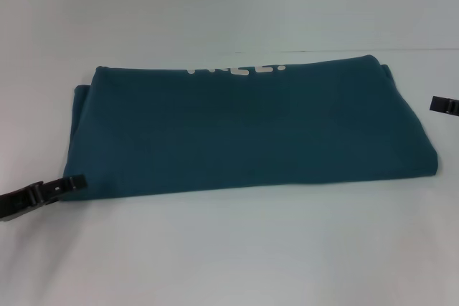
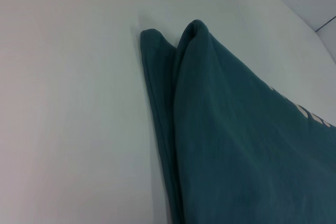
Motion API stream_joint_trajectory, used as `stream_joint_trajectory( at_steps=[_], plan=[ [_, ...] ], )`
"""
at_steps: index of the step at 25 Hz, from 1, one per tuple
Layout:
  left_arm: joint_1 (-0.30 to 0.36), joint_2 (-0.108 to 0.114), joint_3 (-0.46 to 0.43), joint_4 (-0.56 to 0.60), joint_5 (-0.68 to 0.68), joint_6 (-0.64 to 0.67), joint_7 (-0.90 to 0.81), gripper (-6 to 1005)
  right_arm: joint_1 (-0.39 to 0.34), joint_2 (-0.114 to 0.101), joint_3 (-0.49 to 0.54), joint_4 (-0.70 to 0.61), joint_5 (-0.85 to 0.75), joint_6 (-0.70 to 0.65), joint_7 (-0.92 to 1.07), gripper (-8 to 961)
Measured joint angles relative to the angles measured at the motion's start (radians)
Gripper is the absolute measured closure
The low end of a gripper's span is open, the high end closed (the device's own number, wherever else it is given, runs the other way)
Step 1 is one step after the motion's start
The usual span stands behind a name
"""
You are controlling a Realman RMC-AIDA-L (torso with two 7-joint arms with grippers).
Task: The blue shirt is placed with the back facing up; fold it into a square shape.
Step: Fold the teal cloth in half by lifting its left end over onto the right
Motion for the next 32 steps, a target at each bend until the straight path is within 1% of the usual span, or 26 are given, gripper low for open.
stream_joint_trajectory(
  at_steps=[3,9,23,28,32],
  plan=[
    [-0.004,0.0,0.004,-0.01,0.0,-0.004,0.0,137,-0.001,0.0,0.003,0.0,0.0,0.0,-0.002,85],
    [-0.015,0.0,0.038,-0.023,-0.002,-0.014,-0.001,137,-0.004,0.0,0.009,0.0,0.0,-0.002,-0.002,84],
    [-0.03,0.001,0.04,-0.008,-0.006,0.0,-0.001,138,-0.005,0.0,0.01,0.0,0.0,0.0,-0.004,84],
    [-0.014,0.011,0.038,0.018,0.0,0.0,-0.016,138,-0.005,0.001,0.01,0.0,0.0,0.0,-0.004,84],
    [0.0,0.011,0.035,0.033,0.0,0.0,-0.027,138,-0.005,0.001,0.01,0.0,0.0,0.0,-0.003,84]
  ],
)
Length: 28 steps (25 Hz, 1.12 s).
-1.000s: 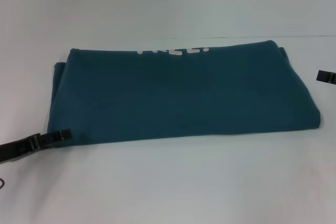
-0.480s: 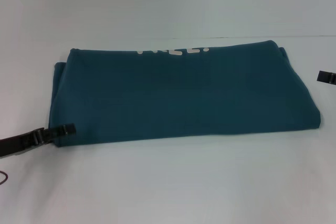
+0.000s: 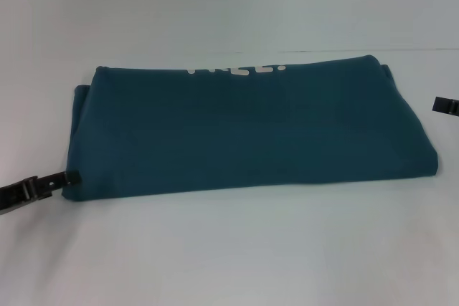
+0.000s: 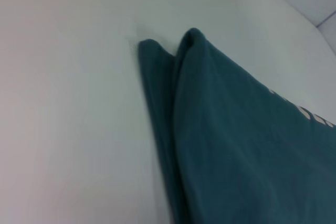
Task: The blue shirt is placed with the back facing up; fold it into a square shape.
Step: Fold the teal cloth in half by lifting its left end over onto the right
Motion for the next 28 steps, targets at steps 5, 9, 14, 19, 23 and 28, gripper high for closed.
stream_joint_trajectory(
  at_steps=[5,9,14,19,23,28],
  plan=[
    [0.008,-0.001,0.005,-0.001,0.006,-0.008,-0.01,138,-0.001,-0.001,0.0,0.0,0.0,0.005,0.0,84],
    [0.002,-0.006,0.009,-0.006,0.013,-0.009,-0.01,138,-0.001,-0.001,0.0,0.0,0.0,0.007,0.0,84],
    [-0.008,-0.007,0.018,-0.026,0.013,-0.018,-0.01,138,-0.002,-0.001,0.0,0.0,0.0,0.009,0.0,84],
    [-0.022,-0.004,0.027,-0.052,0.013,-0.039,-0.007,138,-0.004,-0.001,0.0,0.0,0.0,0.009,0.0,84],
    [-0.027,-0.005,0.042,-0.054,0.013,-0.052,-0.01,138,-0.006,-0.002,0.0,0.0,0.0,0.009,0.002,84],
    [-0.037,-0.006,0.044,-0.056,0.016,-0.046,-0.01,137,-0.01,-0.001,0.005,0.0,0.0,0.009,0.004,84]
  ],
)
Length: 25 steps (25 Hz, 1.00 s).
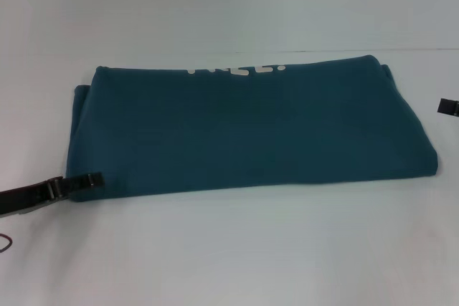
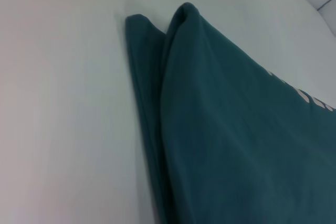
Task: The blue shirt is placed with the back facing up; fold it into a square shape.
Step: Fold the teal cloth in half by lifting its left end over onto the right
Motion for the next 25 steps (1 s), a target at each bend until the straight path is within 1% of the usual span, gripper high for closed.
stream_joint_trajectory(
  at_steps=[21,25],
  plan=[
    [-0.015,0.005,0.0,0.006,0.01,0.003,-0.001,138,0.001,0.002,0.007,0.0,0.0,0.0,-0.007,85],
    [-0.016,0.006,0.0,0.009,0.027,-0.003,0.004,189,0.001,0.002,0.008,0.0,0.0,0.0,-0.007,84]
  ],
)
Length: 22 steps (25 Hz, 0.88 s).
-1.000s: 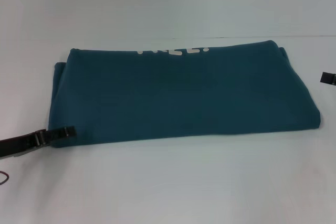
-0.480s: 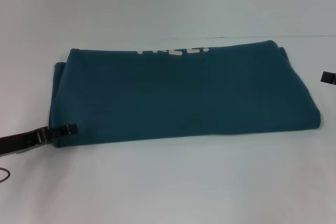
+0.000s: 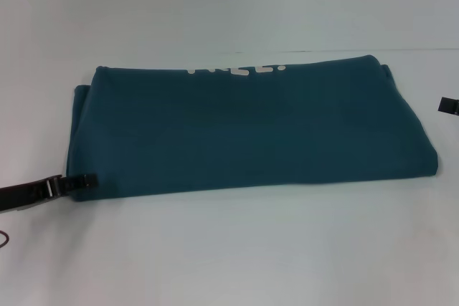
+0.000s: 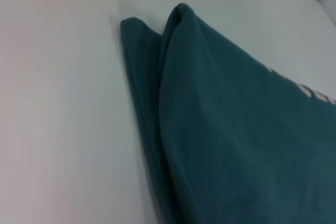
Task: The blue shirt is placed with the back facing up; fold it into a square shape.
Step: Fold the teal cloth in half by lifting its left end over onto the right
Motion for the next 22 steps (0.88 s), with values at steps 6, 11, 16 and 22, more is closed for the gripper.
stream_joint_trajectory(
  at_steps=[6,11,16,22],
  plan=[
    [-0.002,0.0,0.027,0.001,0.017,-0.02,-0.006,373,0.0,0.001,0.002,0.0,0.001,0.0,0.0,85],
    [-0.007,0.0,0.028,0.001,0.02,-0.024,-0.01,600,0.0,0.002,0.005,0.0,0.002,-0.002,0.0,85],
    [-0.011,0.001,0.029,0.001,0.025,-0.028,-0.016,819,0.0,0.002,0.011,0.0,0.003,-0.003,-0.001,85],
    [-0.013,0.002,0.029,0.001,0.029,-0.029,-0.019,937,0.0,0.001,0.011,0.0,0.003,0.0,-0.003,85]
  ],
)
